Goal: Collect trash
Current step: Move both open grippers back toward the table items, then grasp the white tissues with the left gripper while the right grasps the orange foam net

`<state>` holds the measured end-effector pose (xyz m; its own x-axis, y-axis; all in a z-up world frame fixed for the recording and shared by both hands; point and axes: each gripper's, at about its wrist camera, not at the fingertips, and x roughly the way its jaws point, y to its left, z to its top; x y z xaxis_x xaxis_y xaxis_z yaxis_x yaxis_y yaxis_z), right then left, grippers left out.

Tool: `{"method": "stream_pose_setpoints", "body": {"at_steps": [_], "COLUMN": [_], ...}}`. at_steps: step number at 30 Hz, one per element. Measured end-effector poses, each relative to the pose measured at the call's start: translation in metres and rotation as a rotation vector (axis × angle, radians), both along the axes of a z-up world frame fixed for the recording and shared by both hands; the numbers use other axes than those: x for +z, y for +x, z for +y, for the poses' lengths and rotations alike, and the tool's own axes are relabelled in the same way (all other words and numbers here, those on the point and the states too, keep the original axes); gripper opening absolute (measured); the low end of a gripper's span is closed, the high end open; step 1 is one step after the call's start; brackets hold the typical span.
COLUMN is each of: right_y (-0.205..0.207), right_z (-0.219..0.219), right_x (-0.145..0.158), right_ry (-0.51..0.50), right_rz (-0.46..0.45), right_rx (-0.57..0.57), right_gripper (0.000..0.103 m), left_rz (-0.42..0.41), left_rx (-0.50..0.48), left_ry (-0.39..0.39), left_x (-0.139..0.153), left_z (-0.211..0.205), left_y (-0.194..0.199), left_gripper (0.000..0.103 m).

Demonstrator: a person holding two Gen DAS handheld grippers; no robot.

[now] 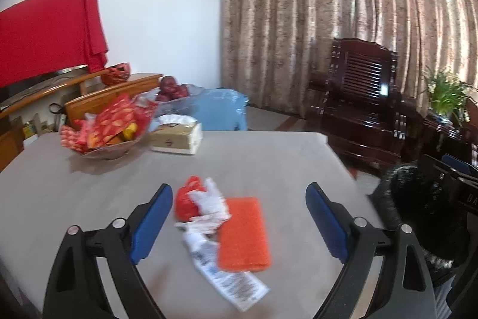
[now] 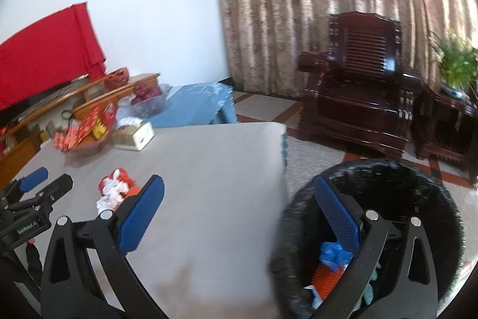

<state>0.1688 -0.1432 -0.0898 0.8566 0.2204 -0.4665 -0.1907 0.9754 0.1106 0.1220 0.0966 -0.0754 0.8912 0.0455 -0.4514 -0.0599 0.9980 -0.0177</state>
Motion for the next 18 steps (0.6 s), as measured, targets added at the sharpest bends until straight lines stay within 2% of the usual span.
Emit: {"method": "stream_pose_setpoints", "body": {"at_steps": [9,18], "right_y": [0.014,0.027], "right_z": [0.051,0.066], "right_x": [-0.021,-0.039], "right_ry": [-0.025,-0.05], "right_rz": [0.031,0.077], "right_rx": [0.064,0.065], "right_gripper": [0.098,0.098], "left_rz": [0.05,0.129], "left_rx": [0.07,0.098], "left_ry": [-0.007,-0.022], "left_x": [-0.027,-0.062], "left_z": [0.033,0.04], "left_y": [0.005,0.046], "left_gripper": [0.089,0.088]}}
